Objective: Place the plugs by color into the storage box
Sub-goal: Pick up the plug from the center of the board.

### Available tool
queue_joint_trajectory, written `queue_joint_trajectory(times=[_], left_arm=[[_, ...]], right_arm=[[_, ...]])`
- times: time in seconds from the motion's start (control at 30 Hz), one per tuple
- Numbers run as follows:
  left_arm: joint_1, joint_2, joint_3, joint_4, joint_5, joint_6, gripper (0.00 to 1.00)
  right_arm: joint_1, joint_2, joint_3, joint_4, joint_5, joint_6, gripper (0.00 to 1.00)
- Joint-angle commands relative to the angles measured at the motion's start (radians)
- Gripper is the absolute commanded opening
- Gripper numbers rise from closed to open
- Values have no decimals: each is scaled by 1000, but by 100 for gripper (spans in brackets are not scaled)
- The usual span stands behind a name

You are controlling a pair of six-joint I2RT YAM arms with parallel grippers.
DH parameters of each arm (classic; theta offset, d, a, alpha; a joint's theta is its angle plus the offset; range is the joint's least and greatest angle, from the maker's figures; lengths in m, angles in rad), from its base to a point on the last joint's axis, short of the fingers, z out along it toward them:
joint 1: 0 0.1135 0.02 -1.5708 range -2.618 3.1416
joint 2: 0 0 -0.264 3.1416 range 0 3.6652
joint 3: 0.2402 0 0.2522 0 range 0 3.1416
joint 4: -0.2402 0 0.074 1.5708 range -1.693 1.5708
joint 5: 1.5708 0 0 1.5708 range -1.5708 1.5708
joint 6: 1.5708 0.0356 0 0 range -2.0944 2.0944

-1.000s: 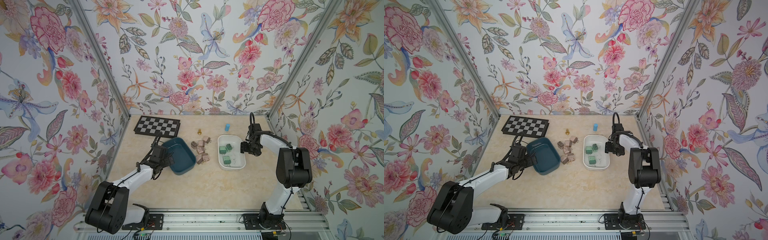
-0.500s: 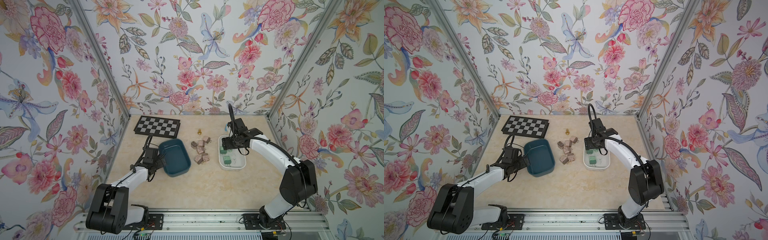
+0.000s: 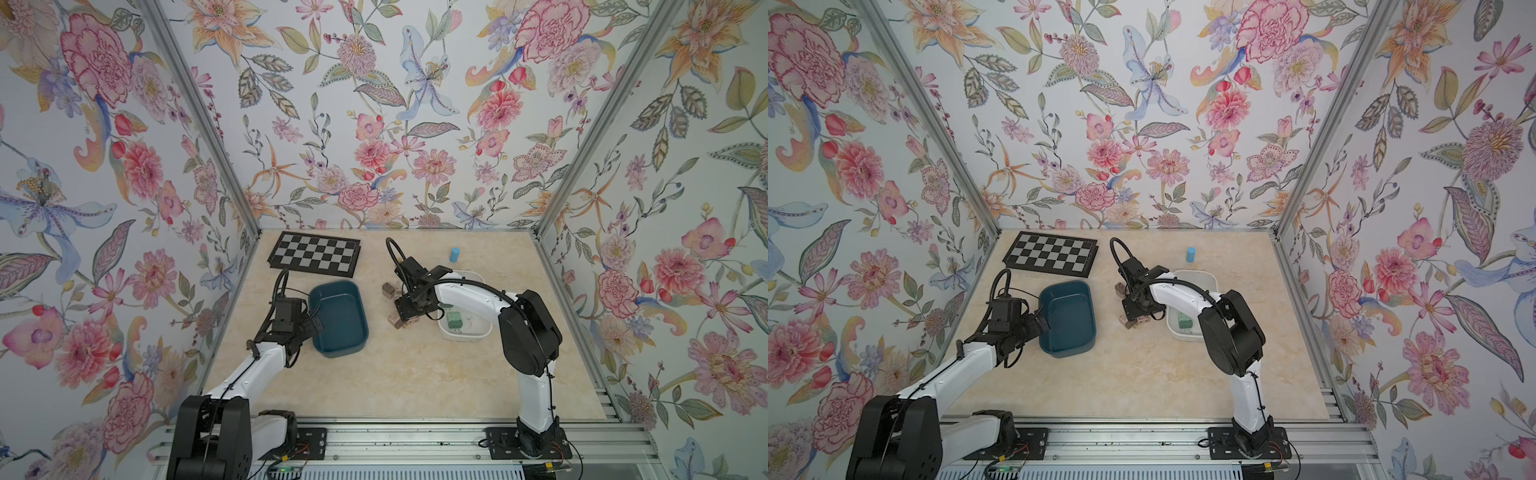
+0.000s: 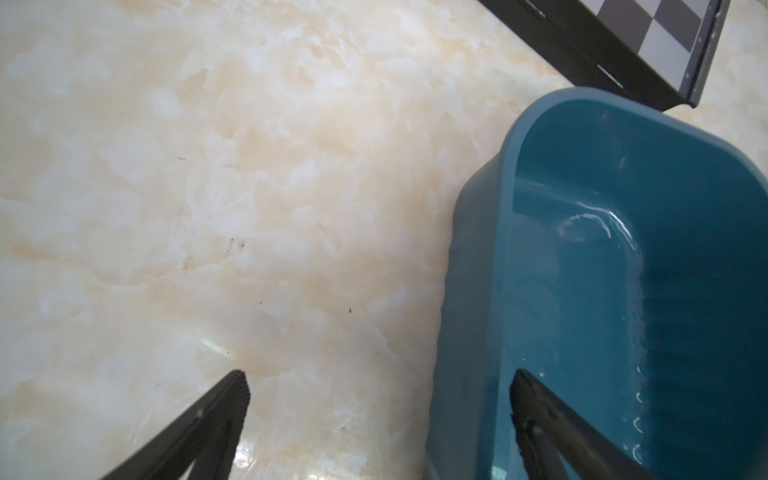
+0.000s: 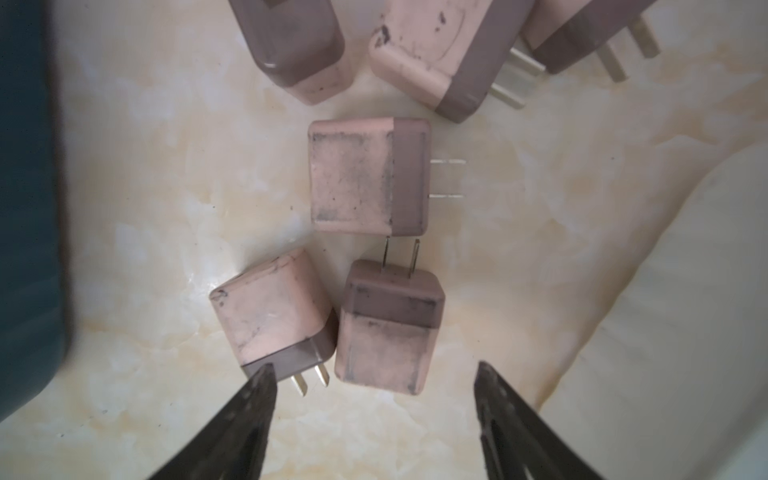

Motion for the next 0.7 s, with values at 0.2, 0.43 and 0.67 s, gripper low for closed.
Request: queue_joint_trajectory(times=[0.2, 0.43, 0.67], left_arm=[[4, 4, -27, 26, 35, 29, 100], [-8, 37, -4, 42, 43, 34, 99], [-80, 83, 20, 66, 39, 20, 99]], right_arm=[[-31, 55, 41, -9, -7, 11, 61], [-41, 97, 33, 10, -43, 6, 59], [-43, 111, 13, 40, -65, 6, 45]])
